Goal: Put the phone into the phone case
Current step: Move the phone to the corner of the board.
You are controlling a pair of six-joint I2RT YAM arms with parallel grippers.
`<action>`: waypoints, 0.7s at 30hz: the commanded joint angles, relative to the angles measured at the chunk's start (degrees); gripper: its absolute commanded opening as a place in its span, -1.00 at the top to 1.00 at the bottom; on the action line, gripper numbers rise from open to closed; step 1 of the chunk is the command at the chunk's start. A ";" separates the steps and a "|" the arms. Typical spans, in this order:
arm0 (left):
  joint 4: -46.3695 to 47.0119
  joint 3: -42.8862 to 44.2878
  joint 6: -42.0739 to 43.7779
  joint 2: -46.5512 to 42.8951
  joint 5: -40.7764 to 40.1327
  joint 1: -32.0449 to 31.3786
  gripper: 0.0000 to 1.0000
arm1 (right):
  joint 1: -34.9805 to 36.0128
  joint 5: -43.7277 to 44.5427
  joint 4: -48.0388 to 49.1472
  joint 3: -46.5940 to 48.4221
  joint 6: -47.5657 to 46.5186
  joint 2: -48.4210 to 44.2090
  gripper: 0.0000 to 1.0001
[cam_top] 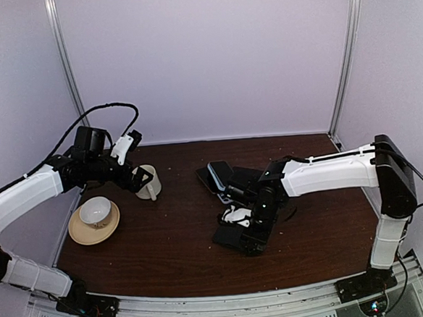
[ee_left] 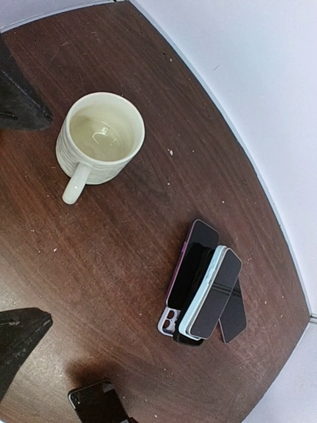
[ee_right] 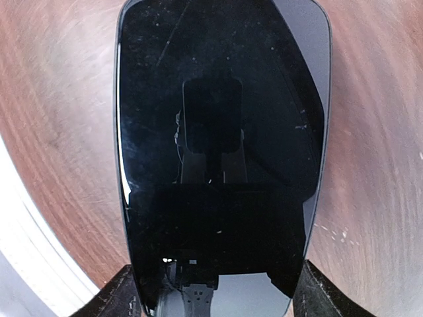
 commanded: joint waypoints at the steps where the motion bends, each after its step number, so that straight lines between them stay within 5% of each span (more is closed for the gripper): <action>1: 1.16 -0.06 0.61 0.40 0.77 -0.19 -0.95 | 2.64 1.65 -2.00 3.28 -5.81 2.35 0.03; 13: 0.81 0.03 0.96 0.92 0.85 -0.21 -0.95 | 5.94 2.81 -4.53 6.09 -11.06 7.83 0.01; 21: 0.74 0.03 1.17 1.15 0.86 -0.26 -0.95 | 6.03 3.46 -4.56 6.39 -13.33 8.90 -0.26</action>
